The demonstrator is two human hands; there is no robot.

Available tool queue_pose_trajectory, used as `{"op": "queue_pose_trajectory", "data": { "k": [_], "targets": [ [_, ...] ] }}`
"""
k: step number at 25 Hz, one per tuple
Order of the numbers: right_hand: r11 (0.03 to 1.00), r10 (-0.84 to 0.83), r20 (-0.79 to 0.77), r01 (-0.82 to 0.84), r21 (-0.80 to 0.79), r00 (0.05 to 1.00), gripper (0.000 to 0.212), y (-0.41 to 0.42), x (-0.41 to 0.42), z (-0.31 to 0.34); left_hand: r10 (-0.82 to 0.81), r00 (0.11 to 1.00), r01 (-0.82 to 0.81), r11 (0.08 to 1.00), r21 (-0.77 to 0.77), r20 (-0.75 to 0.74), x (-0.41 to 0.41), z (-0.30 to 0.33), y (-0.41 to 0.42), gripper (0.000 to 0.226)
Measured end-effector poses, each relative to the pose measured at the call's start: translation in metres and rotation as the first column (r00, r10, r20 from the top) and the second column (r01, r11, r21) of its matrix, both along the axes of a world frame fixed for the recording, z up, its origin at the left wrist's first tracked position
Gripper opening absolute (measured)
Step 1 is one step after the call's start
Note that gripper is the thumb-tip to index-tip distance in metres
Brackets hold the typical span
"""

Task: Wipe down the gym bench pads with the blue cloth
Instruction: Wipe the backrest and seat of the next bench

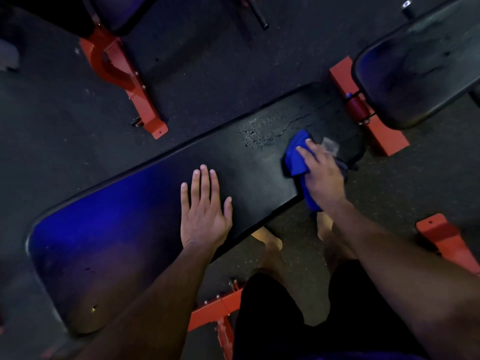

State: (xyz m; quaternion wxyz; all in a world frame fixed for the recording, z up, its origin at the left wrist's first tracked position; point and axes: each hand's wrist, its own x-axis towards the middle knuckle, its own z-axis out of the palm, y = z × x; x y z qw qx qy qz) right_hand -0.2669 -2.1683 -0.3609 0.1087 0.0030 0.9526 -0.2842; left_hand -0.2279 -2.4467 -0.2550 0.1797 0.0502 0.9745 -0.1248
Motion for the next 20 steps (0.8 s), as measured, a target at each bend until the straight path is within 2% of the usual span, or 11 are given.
{"op": "queue_pose_trajectory", "data": {
  "k": [3, 5, 7, 9, 11, 14, 16, 20],
  "targets": [
    [0.997, -0.052, 0.159, 0.059, -0.044, 0.986, 0.060, 0.031, -0.022, 0.007, 0.003, 1.000, -0.003, 1.000, 0.023, 0.007, 0.002, 0.011, 0.005, 0.071],
    [0.990, -0.106, 0.131, 0.117, -0.080, 0.986, 0.058, 0.029, -0.041, 0.025, -0.034, 0.999, 0.035, 0.998, 0.056, -0.021, -0.018, 0.015, 0.007, 0.072],
    [0.976, -0.176, 0.037, 0.180, -0.127, 0.984, 0.059, 0.006, -0.061, 0.046, -0.039, 0.999, 0.042, 0.996, 0.082, -0.033, -0.055, 0.013, 0.006, 0.070],
    [0.974, -0.134, -0.051, 0.122, -0.190, 0.990, 0.063, -0.040, -0.073, 0.061, -0.012, 1.000, 0.012, 0.995, 0.098, -0.010, -0.088, 0.006, 0.003, 0.068],
    [0.979, -0.017, -0.103, -0.005, -0.205, 0.995, 0.062, -0.099, -0.079, 0.064, -0.014, 1.000, 0.012, 0.996, 0.088, 0.014, -0.099, -0.005, -0.004, 0.068],
    [0.984, 0.147, -0.096, -0.156, -0.087, 0.984, 0.061, -0.143, -0.079, 0.045, -0.030, 0.999, 0.031, 0.996, 0.084, -0.015, -0.099, -0.017, -0.008, 0.066],
    [0.987, 0.126, -0.110, -0.136, -0.088, 0.986, 0.062, -0.125, -0.089, 0.027, -0.040, 0.998, 0.043, 0.995, 0.085, -0.046, -0.100, -0.019, -0.007, 0.067],
    [0.998, -0.047, -0.088, 0.044, -0.043, 0.995, 0.056, -0.059, -0.124, -0.012, -0.036, 0.999, 0.039, 0.996, 0.081, -0.034, -0.099, -0.021, -0.009, 0.067]
  ]
}}
